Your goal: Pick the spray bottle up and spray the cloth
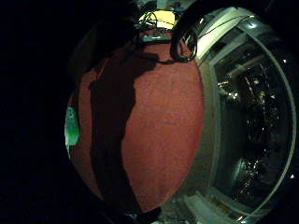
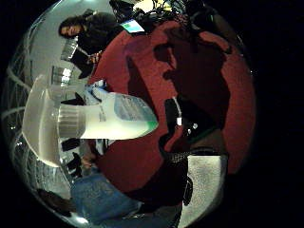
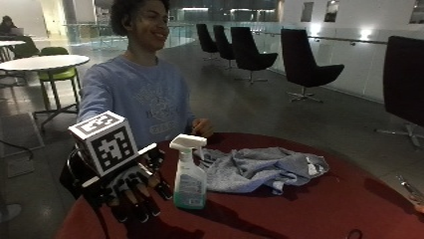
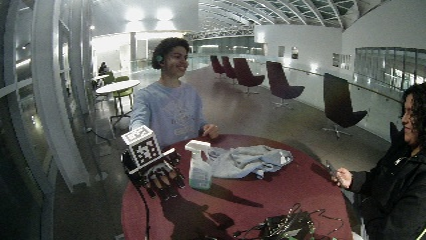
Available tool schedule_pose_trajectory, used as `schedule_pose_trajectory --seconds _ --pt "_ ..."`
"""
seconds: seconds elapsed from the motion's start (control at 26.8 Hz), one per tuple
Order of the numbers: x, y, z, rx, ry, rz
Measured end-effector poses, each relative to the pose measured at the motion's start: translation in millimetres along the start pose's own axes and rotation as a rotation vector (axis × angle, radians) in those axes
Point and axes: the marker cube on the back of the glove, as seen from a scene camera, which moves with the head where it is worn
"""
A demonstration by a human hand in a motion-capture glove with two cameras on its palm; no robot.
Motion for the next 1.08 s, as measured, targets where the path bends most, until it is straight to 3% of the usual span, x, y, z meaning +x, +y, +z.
schedule_pose_trajectory --seconds 0.22,0.41,0.75,1.08 --pt "-16.5 18.8 9.9 -0.116 -0.149 -0.158" --pt "-31.5 34.4 26.0 -0.178 -0.427 -0.235" --pt "-66.7 35.1 48.2 -0.085 -0.823 -0.248" --pt "-97.0 15.9 53.9 0.021 -1.02 -0.204"
